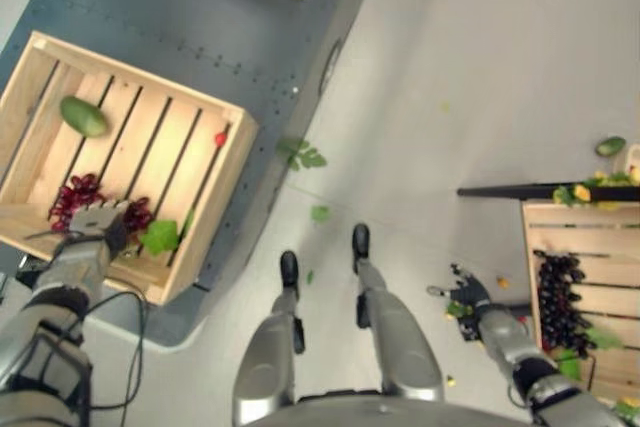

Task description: Pick up the fruits from the basket on one side to the basket on the other side

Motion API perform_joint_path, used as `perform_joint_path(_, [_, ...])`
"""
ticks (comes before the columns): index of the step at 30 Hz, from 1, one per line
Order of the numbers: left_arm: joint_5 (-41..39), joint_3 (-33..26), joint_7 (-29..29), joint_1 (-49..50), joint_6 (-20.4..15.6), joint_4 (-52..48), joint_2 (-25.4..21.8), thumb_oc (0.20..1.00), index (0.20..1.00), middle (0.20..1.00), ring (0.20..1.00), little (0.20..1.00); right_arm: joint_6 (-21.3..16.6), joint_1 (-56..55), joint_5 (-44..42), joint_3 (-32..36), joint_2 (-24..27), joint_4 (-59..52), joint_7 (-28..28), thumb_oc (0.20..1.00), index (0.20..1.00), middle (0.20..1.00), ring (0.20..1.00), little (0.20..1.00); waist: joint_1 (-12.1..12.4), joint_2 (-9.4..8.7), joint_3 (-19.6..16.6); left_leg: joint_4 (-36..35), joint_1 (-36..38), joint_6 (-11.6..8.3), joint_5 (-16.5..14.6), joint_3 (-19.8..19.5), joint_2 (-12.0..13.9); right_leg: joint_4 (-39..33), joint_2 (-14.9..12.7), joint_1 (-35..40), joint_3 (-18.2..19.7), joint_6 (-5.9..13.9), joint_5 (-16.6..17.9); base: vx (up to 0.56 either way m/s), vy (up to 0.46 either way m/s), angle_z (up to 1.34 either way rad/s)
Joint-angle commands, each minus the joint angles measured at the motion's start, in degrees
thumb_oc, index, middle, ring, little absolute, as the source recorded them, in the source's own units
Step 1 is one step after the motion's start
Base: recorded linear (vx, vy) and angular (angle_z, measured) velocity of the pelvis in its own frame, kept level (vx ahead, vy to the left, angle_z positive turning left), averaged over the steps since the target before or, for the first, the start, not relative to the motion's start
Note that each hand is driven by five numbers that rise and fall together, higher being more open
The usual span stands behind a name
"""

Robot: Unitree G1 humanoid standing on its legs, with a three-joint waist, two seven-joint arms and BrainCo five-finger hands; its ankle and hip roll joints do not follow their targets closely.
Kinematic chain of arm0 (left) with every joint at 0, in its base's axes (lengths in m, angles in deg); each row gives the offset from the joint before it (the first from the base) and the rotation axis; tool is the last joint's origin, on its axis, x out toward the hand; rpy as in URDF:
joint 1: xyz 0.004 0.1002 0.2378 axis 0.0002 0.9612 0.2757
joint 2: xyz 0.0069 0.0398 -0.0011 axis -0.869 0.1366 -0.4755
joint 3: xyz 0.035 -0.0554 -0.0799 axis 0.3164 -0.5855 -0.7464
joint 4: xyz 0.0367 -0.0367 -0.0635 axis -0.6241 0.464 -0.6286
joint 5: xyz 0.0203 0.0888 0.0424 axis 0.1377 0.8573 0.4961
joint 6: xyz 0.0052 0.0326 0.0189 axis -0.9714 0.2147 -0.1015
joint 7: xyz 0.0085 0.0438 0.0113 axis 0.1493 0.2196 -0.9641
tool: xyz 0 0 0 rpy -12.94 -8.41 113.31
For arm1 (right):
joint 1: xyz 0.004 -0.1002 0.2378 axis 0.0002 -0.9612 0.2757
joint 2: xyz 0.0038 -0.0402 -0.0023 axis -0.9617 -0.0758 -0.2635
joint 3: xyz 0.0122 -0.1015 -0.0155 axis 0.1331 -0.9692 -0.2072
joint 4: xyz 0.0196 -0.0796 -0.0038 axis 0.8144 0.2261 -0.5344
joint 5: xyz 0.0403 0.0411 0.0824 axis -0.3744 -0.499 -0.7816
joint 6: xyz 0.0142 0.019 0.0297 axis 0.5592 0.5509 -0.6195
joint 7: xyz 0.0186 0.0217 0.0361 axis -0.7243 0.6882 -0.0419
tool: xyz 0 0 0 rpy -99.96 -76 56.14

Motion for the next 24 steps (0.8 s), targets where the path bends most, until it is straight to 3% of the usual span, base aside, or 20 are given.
perform_joint_path(1, [1.70,-1.81,-0.27,1.03,1.68,0.26,-5.79,1.000,1.000,1.000,1.000,1.000,-1.06,-1.54,-0.82,1.29,2.25,1.01,-0.43,1.000,1.000,1.000,1.000,1.000,0.92,2.17,0.55,3.28,-7.10,1.00,1.35,-2.99,-2.10,3.60,-1.40,0.49,1.12,6.49,-4.92,0.00,0.000,0.00])
perform_joint_path(24, [-0.08,-3.29,-2.47,-1.58,3.02,-0.04,-4.72,1.000,1.000,1.000,1.000,1.000,-1.17,-1.94,-0.92,1.83,2.94,-1.64,-0.41,1.000,1.000,1.000,1.000,1.000,0.32,0.61,1.48,4.37,-10.06,1.15,1.59,-2.34,-1.97,3.61,-1.40,-2.06,1.76,6.66,-4.09,0.00,0.000,0.02])
